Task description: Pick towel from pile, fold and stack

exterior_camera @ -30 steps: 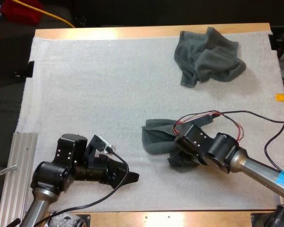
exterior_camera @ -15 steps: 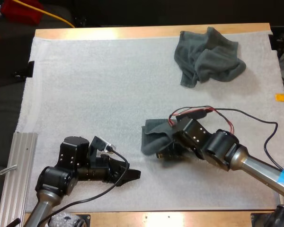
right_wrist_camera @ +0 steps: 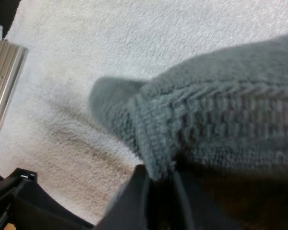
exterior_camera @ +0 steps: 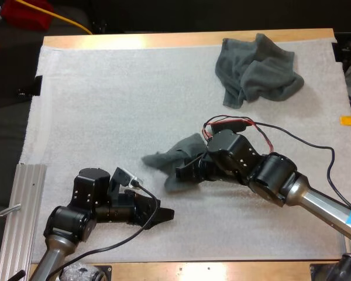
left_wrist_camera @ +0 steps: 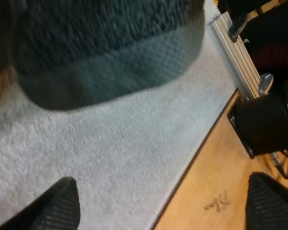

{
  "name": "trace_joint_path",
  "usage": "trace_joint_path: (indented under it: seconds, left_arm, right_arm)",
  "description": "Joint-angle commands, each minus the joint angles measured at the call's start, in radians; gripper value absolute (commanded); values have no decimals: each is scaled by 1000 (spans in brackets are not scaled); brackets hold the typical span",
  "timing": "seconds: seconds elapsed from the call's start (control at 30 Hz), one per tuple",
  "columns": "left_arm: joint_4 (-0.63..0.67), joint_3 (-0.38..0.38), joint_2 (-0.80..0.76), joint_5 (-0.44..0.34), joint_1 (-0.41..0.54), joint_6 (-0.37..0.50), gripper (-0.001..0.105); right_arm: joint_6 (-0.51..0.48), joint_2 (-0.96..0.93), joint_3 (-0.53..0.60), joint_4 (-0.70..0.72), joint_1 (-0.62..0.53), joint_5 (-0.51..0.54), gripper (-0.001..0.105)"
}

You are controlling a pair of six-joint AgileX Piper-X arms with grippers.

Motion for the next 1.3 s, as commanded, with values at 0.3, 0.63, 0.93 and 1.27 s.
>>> trace_joint_path:
  seconds: [0.3, 0.63, 0.93, 1.27]
  left_arm:
    - [-37, -16, 0, -227, -53, 145, 69]
    - [-67, -58, 0, -818, -451, 364, 69]
    - [-241, -56, 1, -1219, -601, 393, 69]
    - [-217, -35, 78, -1271, -601, 382, 58]
  right_arm:
    - [17, -2, -8, -6, -2, -38, 1]
    - [25, -2, -8, -6, -2, -65, 1]
    - [41, -2, -8, -6, -2, -98, 1]
    - [54, -2, -8, -13, -2, -98, 1]
